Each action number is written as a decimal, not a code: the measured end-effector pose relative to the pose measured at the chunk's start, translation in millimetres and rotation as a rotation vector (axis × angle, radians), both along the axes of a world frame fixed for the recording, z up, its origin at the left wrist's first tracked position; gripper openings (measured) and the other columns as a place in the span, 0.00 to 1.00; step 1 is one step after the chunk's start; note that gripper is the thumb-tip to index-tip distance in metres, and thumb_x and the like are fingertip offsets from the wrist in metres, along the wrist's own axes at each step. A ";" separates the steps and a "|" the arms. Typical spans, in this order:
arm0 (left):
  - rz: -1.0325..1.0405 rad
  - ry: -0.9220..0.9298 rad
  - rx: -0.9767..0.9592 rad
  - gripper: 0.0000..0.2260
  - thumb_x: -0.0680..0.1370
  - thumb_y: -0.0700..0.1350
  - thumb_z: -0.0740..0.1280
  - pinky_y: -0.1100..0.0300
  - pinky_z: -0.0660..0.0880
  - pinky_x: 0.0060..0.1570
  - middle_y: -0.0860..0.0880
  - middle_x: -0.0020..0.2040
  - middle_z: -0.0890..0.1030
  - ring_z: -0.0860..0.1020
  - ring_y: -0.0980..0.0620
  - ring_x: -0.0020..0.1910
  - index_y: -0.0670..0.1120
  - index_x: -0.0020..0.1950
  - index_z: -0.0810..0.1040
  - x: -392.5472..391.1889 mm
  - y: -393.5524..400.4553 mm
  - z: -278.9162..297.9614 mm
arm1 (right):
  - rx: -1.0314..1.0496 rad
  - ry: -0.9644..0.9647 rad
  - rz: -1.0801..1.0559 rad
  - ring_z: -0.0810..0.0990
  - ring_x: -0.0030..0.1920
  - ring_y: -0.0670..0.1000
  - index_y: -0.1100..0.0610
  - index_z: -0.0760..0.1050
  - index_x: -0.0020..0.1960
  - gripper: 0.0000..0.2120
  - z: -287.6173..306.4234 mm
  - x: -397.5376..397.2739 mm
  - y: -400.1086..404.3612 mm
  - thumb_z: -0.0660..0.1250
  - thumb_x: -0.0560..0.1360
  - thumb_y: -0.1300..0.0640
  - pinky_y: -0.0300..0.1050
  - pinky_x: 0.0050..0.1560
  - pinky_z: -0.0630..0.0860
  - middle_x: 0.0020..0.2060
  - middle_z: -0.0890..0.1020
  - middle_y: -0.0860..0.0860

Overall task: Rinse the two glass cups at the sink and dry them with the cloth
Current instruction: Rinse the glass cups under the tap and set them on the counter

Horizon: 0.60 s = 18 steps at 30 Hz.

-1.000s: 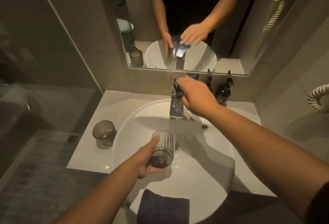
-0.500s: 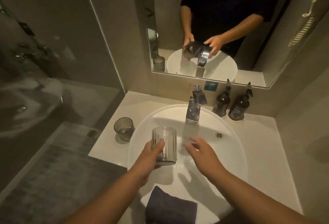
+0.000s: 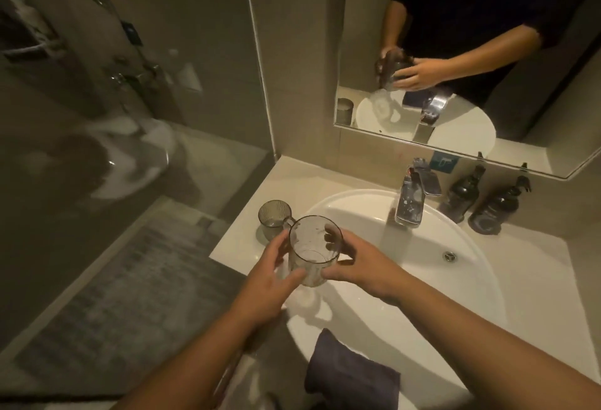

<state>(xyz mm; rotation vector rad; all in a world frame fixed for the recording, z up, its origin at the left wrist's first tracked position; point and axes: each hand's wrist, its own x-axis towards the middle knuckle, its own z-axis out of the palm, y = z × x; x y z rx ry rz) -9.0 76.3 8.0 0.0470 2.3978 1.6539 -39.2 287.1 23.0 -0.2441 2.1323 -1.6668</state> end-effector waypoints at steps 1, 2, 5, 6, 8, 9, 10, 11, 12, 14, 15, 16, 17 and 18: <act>0.028 0.007 0.010 0.31 0.67 0.59 0.71 0.54 0.68 0.73 0.61 0.70 0.71 0.71 0.62 0.71 0.70 0.67 0.62 -1.8 -11.6 -1.6 | 0.057 0.038 0.034 0.73 0.64 0.41 0.34 0.68 0.64 0.33 1.2 -5.3 -8.3 0.78 0.65 0.53 0.47 0.59 0.77 0.63 0.75 0.39; 0.052 0.011 0.016 0.31 0.66 0.58 0.72 0.55 0.69 0.73 0.63 0.68 0.72 0.72 0.66 0.68 0.68 0.66 0.64 -4.3 -22.6 -3.0 | 0.117 0.064 0.055 0.73 0.64 0.43 0.35 0.67 0.66 0.35 2.5 -11.1 -17.5 0.78 0.63 0.49 0.48 0.58 0.77 0.64 0.74 0.40; 0.095 0.018 0.013 0.29 0.64 0.56 0.72 0.64 0.69 0.66 0.67 0.62 0.74 0.74 0.73 0.61 0.67 0.63 0.67 -11.6 -49.0 -4.4 | 0.248 0.130 0.100 0.73 0.61 0.46 0.38 0.64 0.70 0.37 4.6 -27.7 -49.0 0.77 0.65 0.46 0.43 0.54 0.74 0.64 0.74 0.43; 0.102 0.021 0.000 0.28 0.64 0.56 0.72 0.65 0.69 0.64 0.68 0.61 0.75 0.74 0.73 0.60 0.67 0.62 0.68 -14.9 -58.3 -6.6 | 0.270 0.139 0.103 0.74 0.60 0.47 0.40 0.63 0.71 0.38 3.1 -32.4 -61.5 0.77 0.66 0.47 0.41 0.53 0.73 0.64 0.74 0.43; 0.105 0.017 -0.046 0.27 0.67 0.51 0.73 0.64 0.70 0.63 0.67 0.62 0.76 0.74 0.69 0.62 0.69 0.61 0.68 -24.0 -77.6 -16.3 | 0.325 0.151 0.094 0.74 0.59 0.47 0.46 0.61 0.72 0.38 -1.9 -38.9 -86.3 0.76 0.68 0.50 0.36 0.52 0.71 0.63 0.74 0.44; 0.102 0.016 -0.063 0.28 0.68 0.48 0.74 0.63 0.70 0.63 0.65 0.62 0.76 0.74 0.67 0.63 0.69 0.61 0.67 -29.5 -88.0 -23.5 | 0.350 0.156 0.088 0.74 0.58 0.47 0.48 0.61 0.72 0.38 -4.8 -41.1 -99.3 0.77 0.68 0.52 0.32 0.51 0.70 0.61 0.73 0.44; 0.102 0.020 -0.080 0.29 0.70 0.45 0.75 0.64 0.70 0.62 0.62 0.63 0.77 0.75 0.66 0.64 0.70 0.61 0.67 -35.3 -97.7 -31.7 | 0.363 0.158 0.075 0.74 0.57 0.47 0.51 0.61 0.72 0.38 -9.2 -43.6 -110.5 0.77 0.68 0.54 0.30 0.50 0.70 0.60 0.72 0.44; 0.097 0.025 -0.089 0.30 0.71 0.44 0.76 0.68 0.70 0.60 0.60 0.63 0.77 0.75 0.66 0.63 0.71 0.61 0.67 -40.6 -106.3 -41.1 | 0.374 0.159 0.062 0.74 0.57 0.47 0.52 0.62 0.72 0.38 -14.3 -46.0 -120.2 0.77 0.67 0.55 0.30 0.52 0.70 0.59 0.72 0.45; 0.089 0.022 -0.098 0.30 0.72 0.42 0.76 0.72 0.70 0.58 0.60 0.62 0.78 0.75 0.67 0.62 0.71 0.60 0.67 -45.4 -112.9 -50.4 | 0.393 0.162 0.056 0.74 0.57 0.49 0.52 0.62 0.72 0.39 -19.6 -47.5 -127.8 0.78 0.67 0.54 0.33 0.55 0.71 0.60 0.71 0.47; 0.071 -0.004 -0.107 0.28 0.73 0.42 0.75 0.75 0.70 0.56 0.58 0.61 0.77 0.76 0.68 0.59 0.70 0.59 0.68 -52.6 -122.9 -68.0 | 0.472 0.163 0.038 0.75 0.59 0.50 0.51 0.62 0.73 0.41 -33.0 -50.7 -138.8 0.78 0.65 0.50 0.40 0.60 0.71 0.63 0.72 0.50; 0.062 -0.021 -0.106 0.27 0.73 0.43 0.75 0.73 0.72 0.59 0.57 0.62 0.77 0.76 0.66 0.60 0.69 0.61 0.68 -54.6 -126.1 -73.5 | 0.523 0.169 0.023 0.76 0.60 0.51 0.50 0.63 0.73 0.42 -39.5 -51.9 -142.6 0.78 0.64 0.48 0.44 0.61 0.72 0.64 0.73 0.50; 0.049 -0.035 -0.110 0.27 0.73 0.45 0.74 0.67 0.73 0.62 0.55 0.64 0.77 0.76 0.64 0.61 0.66 0.65 0.68 -56.5 -128.3 -79.2 | 0.579 0.177 0.010 0.77 0.60 0.51 0.50 0.64 0.72 0.41 -45.0 -52.5 -145.7 0.78 0.64 0.46 0.47 0.62 0.73 0.64 0.75 0.50; 0.030 -0.046 -0.107 0.27 0.72 0.48 0.73 0.60 0.74 0.65 0.53 0.65 0.77 0.76 0.60 0.63 0.62 0.68 0.69 -58.9 -130.1 -86.2 | 0.633 0.190 -0.002 0.77 0.60 0.53 0.49 0.65 0.71 0.40 -48.6 -52.7 -148.5 0.78 0.63 0.45 0.50 0.61 0.74 0.64 0.76 0.49; 0.013 -0.051 -0.096 0.29 0.71 0.52 0.72 0.54 0.75 0.67 0.51 0.66 0.77 0.76 0.57 0.65 0.58 0.70 0.69 -61.3 -131.6 -93.1 | 0.688 0.206 -0.008 0.78 0.59 0.54 0.49 0.67 0.69 0.38 -50.3 -52.9 -151.1 0.77 0.64 0.44 0.51 0.60 0.74 0.63 0.77 0.49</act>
